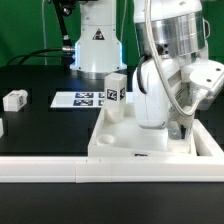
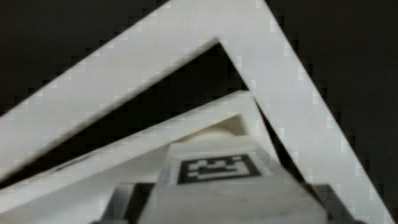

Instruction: Assemble square table

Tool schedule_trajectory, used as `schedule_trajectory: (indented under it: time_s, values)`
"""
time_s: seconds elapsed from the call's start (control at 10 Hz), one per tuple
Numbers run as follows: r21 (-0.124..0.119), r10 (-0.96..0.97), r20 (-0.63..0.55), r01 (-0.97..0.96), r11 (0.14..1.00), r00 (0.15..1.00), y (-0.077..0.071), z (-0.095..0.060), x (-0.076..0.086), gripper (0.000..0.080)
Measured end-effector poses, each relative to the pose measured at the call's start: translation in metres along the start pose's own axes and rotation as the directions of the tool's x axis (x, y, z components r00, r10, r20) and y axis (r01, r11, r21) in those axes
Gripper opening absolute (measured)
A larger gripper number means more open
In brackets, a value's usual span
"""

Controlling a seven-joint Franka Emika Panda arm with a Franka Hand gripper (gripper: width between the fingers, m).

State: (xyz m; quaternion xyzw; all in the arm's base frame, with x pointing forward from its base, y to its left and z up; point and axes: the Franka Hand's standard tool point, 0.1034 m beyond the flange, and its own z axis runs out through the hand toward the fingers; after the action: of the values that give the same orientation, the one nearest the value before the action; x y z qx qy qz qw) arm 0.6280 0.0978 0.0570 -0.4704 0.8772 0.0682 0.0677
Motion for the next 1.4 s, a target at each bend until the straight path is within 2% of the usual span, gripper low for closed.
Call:
schedule_trajectory:
  time_s: [0.2, 0.5, 0.6, 0.7, 0.8, 1.0, 1.4]
  values:
    - [0.02, -0.007, -0.022, 0.008, 1.0, 1.0, 0.0003, -0.0002, 0.0007, 0.0278]
    - [0.016, -0.034, -0.028, 0.034, 0.999, 0.999, 0.0015, 0.0017, 0.0028, 0.0279]
    - [0.016, -0.034, -0.028, 0.034, 0.999, 0.999, 0.0014, 0.0017, 0.0028, 0.049]
    - [0.016, -0.034, -0.028, 0.034, 0.999, 0.999, 0.0015, 0.0018, 0.0028, 0.049]
    - [0.016, -0.034, -0.028, 0.034, 0.999, 0.999, 0.0015, 0.0021, 0.0029, 0.0617]
    - [0.015, -0.034, -0.029, 0.034, 0.999, 0.999, 0.0016, 0.0024, 0.0031, 0.0647]
    - [0.015, -0.034, -0.029, 0.034, 0.999, 0.999, 0.0017, 0.0027, 0.0033, 0.0649]
